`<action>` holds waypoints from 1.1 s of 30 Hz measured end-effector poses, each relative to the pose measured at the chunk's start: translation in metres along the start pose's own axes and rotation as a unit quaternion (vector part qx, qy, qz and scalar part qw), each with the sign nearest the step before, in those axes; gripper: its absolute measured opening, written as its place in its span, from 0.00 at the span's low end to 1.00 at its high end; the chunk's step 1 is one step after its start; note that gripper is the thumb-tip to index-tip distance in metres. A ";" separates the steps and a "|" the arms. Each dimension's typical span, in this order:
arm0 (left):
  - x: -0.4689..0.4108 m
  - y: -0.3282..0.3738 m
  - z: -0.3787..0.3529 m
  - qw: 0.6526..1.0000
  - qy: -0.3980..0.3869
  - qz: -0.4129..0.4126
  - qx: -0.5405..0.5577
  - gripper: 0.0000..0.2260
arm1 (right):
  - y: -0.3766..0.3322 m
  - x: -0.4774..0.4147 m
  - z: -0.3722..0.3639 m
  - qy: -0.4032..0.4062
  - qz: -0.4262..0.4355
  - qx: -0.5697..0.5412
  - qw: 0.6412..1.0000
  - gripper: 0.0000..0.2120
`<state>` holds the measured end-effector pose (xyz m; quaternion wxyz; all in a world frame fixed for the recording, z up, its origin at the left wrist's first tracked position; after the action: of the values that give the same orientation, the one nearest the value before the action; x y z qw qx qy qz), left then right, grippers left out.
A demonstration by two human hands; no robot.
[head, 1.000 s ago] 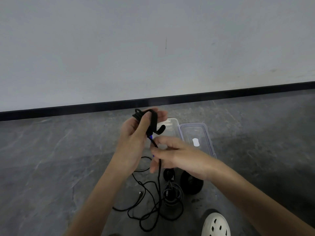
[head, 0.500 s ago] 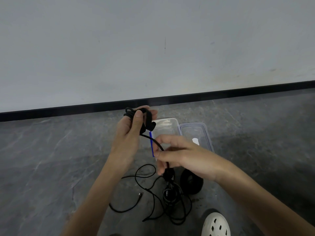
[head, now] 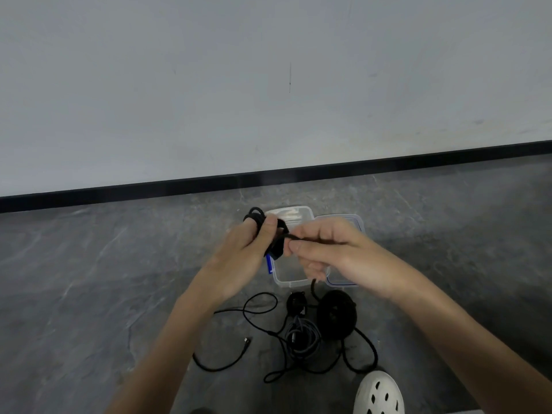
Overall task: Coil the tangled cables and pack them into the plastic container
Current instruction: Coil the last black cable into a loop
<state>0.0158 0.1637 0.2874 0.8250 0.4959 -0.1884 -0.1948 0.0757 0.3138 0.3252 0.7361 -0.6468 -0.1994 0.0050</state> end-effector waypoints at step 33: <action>0.018 0.035 -0.012 0.898 -0.239 -0.114 0.352 0.16 | 0.017 -0.023 0.012 0.011 0.053 0.007 0.998 0.21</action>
<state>0.0420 0.1785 0.3160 0.4988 0.7103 -0.3785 -0.3215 0.0553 0.3224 0.3038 0.7414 -0.6514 -0.1565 0.0386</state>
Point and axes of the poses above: each hand's wrist, its own x-axis away from the middle knuckle, its own z-axis out of the back of the hand, y = z × x, the point moved 3 cm from there along -x, towards the middle knuckle, and after that the axes turned 5 degrees about -z, right-handed, at the moved point
